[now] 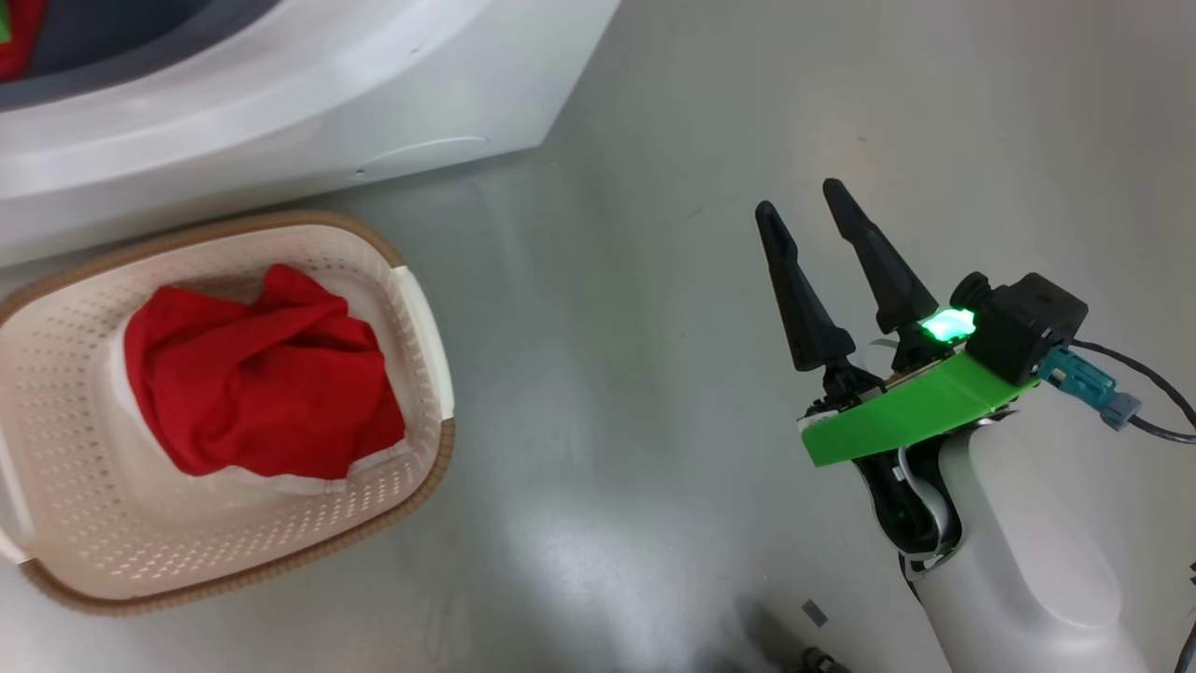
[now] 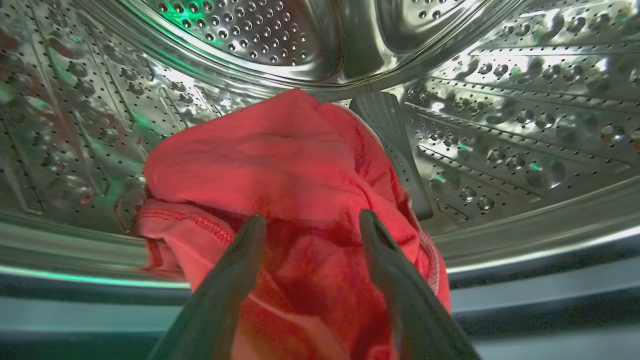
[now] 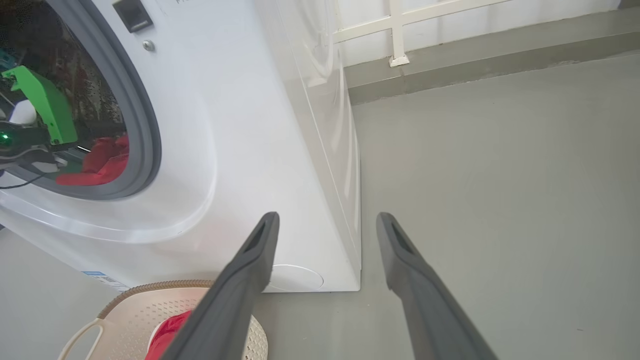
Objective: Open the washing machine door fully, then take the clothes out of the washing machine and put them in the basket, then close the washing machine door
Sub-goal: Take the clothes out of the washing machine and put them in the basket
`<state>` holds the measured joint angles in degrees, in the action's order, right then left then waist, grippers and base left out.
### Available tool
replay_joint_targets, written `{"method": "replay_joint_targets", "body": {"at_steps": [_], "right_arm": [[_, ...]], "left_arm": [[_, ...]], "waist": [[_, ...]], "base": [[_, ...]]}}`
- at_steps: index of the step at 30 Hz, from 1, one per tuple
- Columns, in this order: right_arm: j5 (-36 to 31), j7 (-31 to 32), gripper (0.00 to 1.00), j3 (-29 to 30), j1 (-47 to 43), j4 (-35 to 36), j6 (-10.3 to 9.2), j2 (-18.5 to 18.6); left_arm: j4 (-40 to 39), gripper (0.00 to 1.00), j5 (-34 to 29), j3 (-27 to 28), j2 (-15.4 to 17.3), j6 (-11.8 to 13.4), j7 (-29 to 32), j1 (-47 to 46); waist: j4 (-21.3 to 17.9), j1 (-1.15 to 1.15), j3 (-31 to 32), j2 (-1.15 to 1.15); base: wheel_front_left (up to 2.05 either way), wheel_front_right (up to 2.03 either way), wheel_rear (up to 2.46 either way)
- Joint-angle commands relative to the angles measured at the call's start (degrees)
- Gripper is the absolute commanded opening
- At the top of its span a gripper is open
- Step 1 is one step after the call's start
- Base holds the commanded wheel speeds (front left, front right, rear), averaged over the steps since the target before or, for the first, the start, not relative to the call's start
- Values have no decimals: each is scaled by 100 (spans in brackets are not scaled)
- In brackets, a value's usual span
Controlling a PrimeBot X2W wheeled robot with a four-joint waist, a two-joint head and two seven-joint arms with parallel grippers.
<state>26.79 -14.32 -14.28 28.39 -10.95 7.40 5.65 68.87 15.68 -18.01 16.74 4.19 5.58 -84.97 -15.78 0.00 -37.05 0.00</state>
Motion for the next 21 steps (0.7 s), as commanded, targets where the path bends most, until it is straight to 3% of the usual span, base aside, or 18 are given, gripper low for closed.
{"method": "replay_joint_targets", "body": {"at_steps": [1,9,19,20,21], "right_arm": [[-18,-68,100,-116,-27,102,9,-53],[4,-68,100,-146,-20,100,9,-107],[-25,-68,100,-114,-22,84,9,-124],[-27,-68,100,-113,-21,83,9,-123],[-29,-68,100,-114,-19,80,9,-122]], "left_arm": [[11,100,-105,-43,287,87,110,-223],[309,100,-135,-156,327,225,560,-368],[448,100,-54,-254,342,119,1356,-246],[453,98,-41,-260,330,96,1413,-230],[457,83,-20,-258,320,80,1443,-216]], "waist": [[-120,0,-88,0],[-232,0,-192,0],[-203,0,-205,0],[-199,0,-199,0],[-194,0,-195,0]], "base": [[0,0,0],[0,0,0],[0,0,0],[0,0,0],[0,0,0]]}}
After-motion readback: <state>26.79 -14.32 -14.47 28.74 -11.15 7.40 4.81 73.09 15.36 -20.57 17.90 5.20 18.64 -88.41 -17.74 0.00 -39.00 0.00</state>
